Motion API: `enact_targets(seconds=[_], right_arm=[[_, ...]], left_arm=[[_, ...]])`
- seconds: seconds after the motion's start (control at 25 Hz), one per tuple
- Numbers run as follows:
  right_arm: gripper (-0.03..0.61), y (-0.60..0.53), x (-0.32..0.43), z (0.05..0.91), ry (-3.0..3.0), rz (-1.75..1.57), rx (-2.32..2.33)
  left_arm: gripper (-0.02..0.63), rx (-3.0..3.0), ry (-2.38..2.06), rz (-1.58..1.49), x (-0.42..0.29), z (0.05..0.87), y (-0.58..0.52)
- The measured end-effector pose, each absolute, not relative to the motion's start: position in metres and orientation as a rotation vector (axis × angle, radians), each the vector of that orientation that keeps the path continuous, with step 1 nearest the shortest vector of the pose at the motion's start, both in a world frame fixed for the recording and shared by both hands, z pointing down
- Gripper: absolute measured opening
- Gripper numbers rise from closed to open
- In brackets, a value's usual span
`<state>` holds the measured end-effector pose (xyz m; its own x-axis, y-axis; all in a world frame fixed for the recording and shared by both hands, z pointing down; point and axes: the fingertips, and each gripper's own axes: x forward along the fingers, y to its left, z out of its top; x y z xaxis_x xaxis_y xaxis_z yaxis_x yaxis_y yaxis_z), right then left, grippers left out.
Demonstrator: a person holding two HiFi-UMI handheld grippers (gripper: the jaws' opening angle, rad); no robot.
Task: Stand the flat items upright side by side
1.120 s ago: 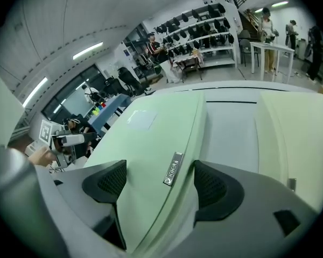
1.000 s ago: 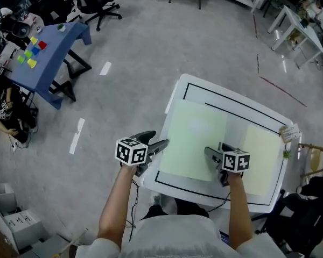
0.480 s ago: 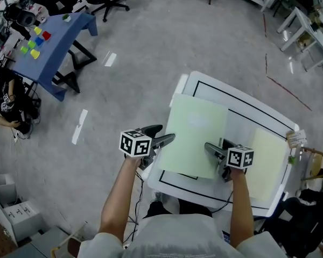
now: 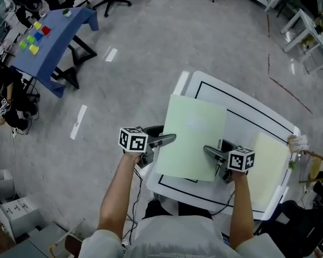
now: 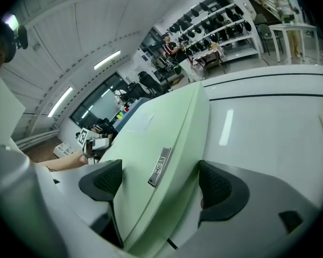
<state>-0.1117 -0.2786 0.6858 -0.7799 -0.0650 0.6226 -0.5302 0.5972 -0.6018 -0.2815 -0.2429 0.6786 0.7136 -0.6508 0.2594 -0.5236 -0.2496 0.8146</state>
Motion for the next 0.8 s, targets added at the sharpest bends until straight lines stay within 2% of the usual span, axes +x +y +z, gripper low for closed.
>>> enact_targets(seconds=[0.6,0.8], right_arm=[[0.436,-0.282,-0.13,0.685,-2.289,1.039,0.32],[0.436,-0.283,-0.152,0.686,-2.295,0.99,0.238]], left_arm=[[0.381,1.825,-0.734,-0.507,-0.285,0.683,-0.251],[0.394,1.812,-0.772,-0.522,-0.296,0.683,-0.247]])
